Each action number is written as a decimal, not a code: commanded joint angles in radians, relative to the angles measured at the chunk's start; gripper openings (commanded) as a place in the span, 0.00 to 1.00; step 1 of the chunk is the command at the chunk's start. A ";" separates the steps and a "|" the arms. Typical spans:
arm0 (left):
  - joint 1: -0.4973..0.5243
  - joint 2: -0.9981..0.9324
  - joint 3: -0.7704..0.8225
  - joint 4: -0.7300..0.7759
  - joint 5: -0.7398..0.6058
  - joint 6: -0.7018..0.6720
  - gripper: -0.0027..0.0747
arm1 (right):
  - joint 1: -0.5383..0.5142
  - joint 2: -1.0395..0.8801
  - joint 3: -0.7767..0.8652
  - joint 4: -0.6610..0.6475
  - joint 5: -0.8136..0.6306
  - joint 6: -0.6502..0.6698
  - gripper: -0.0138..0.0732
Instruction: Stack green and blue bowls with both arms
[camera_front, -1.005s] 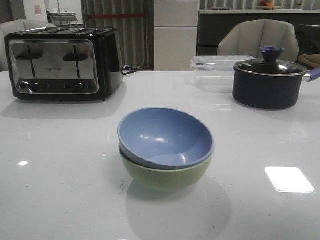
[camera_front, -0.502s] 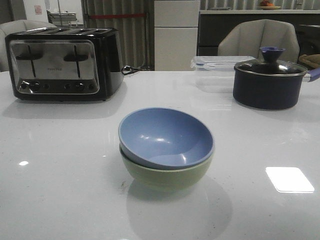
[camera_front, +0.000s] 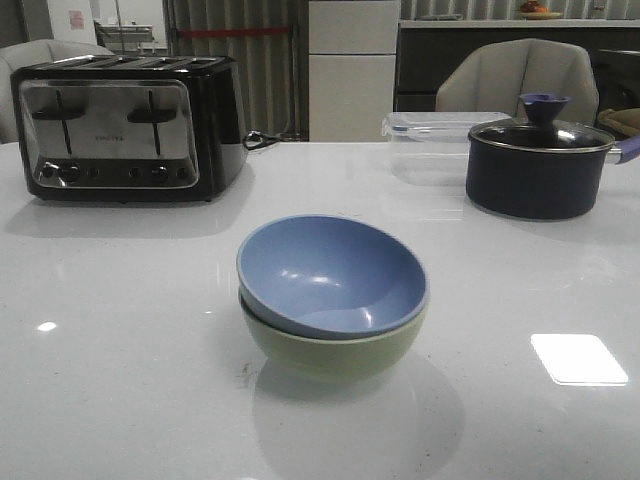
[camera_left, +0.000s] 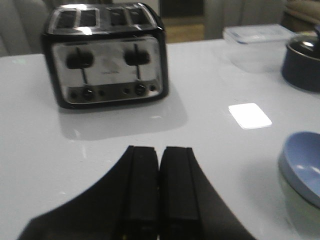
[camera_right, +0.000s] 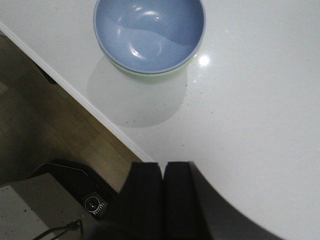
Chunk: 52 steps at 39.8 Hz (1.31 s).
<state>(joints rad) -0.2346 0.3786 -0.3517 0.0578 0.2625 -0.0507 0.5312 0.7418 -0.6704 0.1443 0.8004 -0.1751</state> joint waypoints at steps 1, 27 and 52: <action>0.091 -0.112 0.085 -0.031 -0.215 0.002 0.15 | -0.008 -0.007 -0.027 -0.002 -0.052 -0.001 0.22; 0.207 -0.402 0.359 -0.120 -0.325 0.071 0.15 | -0.008 -0.007 -0.027 -0.002 -0.052 -0.001 0.22; 0.181 -0.404 0.359 -0.118 -0.330 0.124 0.15 | -0.008 -0.007 -0.027 -0.002 -0.051 -0.001 0.22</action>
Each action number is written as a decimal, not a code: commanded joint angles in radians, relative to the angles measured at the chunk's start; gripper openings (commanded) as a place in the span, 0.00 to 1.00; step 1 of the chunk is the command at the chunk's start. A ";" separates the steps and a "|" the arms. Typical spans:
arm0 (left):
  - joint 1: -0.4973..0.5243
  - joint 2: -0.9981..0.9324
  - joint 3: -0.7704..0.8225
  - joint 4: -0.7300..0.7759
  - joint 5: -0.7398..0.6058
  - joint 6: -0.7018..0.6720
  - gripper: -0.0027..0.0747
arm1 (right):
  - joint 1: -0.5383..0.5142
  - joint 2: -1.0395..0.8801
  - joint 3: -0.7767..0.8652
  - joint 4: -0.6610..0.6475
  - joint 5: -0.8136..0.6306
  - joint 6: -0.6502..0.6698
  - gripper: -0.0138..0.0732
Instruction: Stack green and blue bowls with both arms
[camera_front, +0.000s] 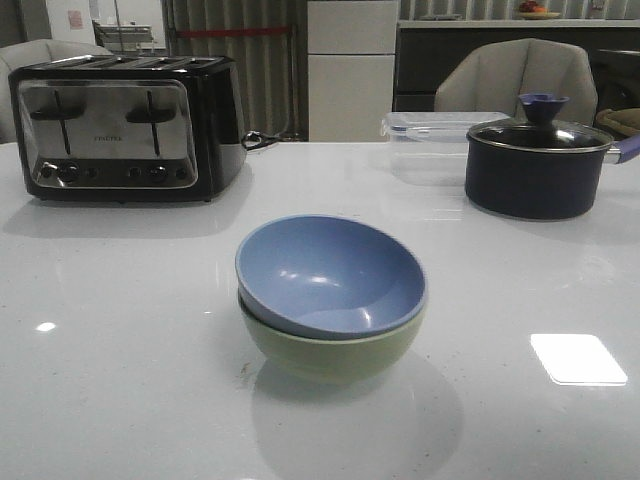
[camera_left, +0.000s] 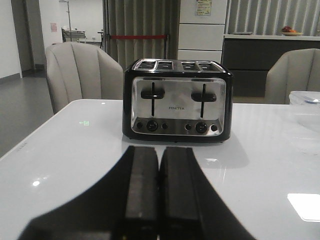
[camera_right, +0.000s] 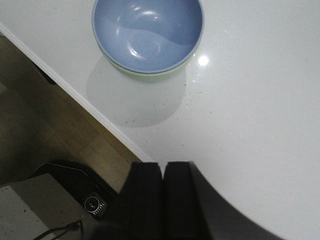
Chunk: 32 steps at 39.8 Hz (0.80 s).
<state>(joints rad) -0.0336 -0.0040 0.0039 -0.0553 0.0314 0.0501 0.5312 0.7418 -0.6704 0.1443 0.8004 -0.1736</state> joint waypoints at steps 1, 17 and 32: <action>-0.024 -0.022 0.004 -0.005 -0.101 0.023 0.15 | -0.008 -0.007 -0.027 -0.002 -0.051 -0.003 0.22; -0.043 -0.022 0.004 -0.005 -0.113 0.023 0.15 | -0.008 -0.007 -0.027 -0.002 -0.051 -0.003 0.22; -0.043 -0.022 0.004 -0.005 -0.113 0.023 0.15 | -0.008 -0.007 -0.027 -0.002 -0.051 -0.003 0.22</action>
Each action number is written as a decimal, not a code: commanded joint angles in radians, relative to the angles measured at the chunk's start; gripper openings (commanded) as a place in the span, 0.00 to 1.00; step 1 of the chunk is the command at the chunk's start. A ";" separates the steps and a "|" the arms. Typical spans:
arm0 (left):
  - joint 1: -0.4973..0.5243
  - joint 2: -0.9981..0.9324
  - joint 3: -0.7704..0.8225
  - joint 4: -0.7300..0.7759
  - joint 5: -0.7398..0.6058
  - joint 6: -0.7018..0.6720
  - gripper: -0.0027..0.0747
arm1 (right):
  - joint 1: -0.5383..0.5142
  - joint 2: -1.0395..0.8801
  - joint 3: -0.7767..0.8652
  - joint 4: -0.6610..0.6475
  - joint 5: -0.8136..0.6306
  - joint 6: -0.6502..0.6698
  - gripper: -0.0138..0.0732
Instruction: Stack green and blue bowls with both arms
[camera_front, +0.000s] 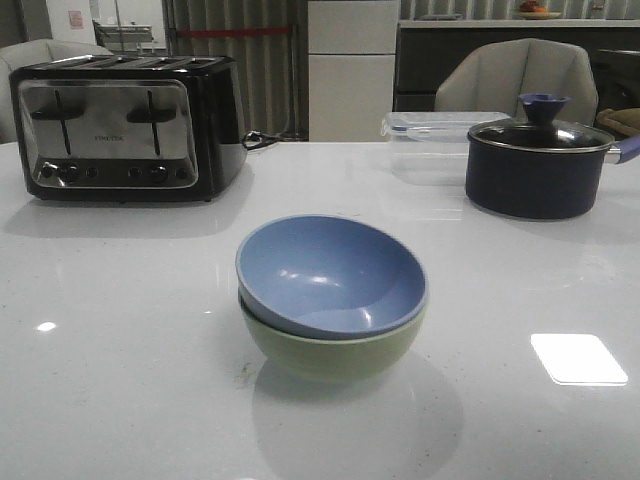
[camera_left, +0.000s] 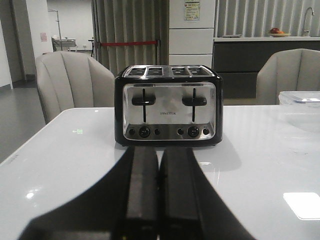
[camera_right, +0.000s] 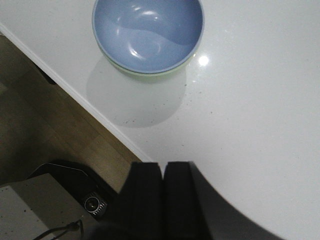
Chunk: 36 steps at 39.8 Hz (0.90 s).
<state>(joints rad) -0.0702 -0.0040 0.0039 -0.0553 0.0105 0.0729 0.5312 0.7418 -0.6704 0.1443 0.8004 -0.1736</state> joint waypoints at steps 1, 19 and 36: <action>-0.007 -0.022 0.004 -0.005 -0.092 0.000 0.15 | -0.008 -0.007 -0.027 -0.002 -0.051 -0.003 0.22; -0.007 -0.020 0.004 -0.005 -0.092 0.000 0.15 | -0.027 -0.037 -0.001 -0.008 -0.079 -0.003 0.22; -0.007 -0.020 0.004 -0.005 -0.092 0.000 0.15 | -0.424 -0.477 0.424 -0.010 -0.624 -0.003 0.22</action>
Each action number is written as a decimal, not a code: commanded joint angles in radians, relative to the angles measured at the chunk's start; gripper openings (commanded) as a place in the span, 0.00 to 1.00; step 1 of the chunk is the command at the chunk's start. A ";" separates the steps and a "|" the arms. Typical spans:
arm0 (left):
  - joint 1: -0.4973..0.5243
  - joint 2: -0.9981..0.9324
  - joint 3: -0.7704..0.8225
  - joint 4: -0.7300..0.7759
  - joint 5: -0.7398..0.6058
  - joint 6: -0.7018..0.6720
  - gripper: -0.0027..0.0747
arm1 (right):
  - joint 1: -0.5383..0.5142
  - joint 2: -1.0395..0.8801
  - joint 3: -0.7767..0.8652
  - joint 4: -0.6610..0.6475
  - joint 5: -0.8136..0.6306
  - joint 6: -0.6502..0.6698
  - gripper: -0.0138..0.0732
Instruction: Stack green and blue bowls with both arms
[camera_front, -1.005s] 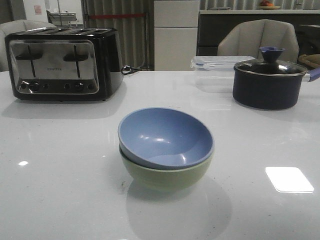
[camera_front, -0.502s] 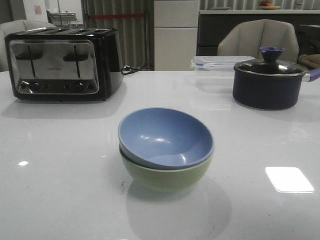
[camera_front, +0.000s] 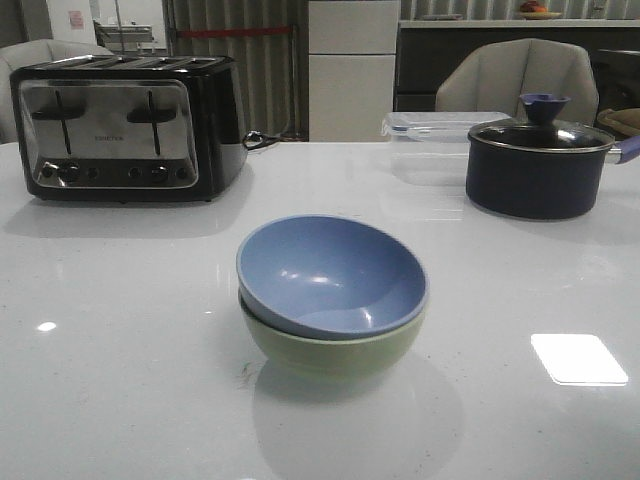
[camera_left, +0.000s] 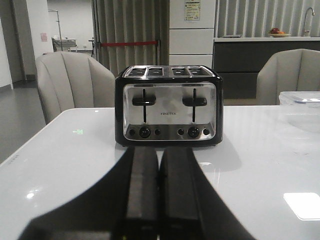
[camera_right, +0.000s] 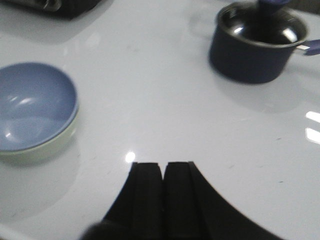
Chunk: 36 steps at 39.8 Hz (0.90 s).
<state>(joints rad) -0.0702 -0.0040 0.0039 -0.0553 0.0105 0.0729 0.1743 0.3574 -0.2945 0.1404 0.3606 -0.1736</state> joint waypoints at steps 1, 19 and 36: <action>-0.007 -0.020 0.004 -0.005 -0.092 0.000 0.15 | -0.089 -0.128 0.079 -0.006 -0.213 -0.003 0.22; -0.007 -0.020 0.004 -0.005 -0.092 0.000 0.15 | -0.204 -0.387 0.319 -0.005 -0.316 -0.003 0.22; -0.007 -0.020 0.004 -0.005 -0.092 0.000 0.15 | -0.193 -0.387 0.319 -0.001 -0.348 -0.003 0.22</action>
<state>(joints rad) -0.0702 -0.0040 0.0039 -0.0553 0.0069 0.0729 -0.0220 -0.0113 0.0286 0.1404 0.1267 -0.1736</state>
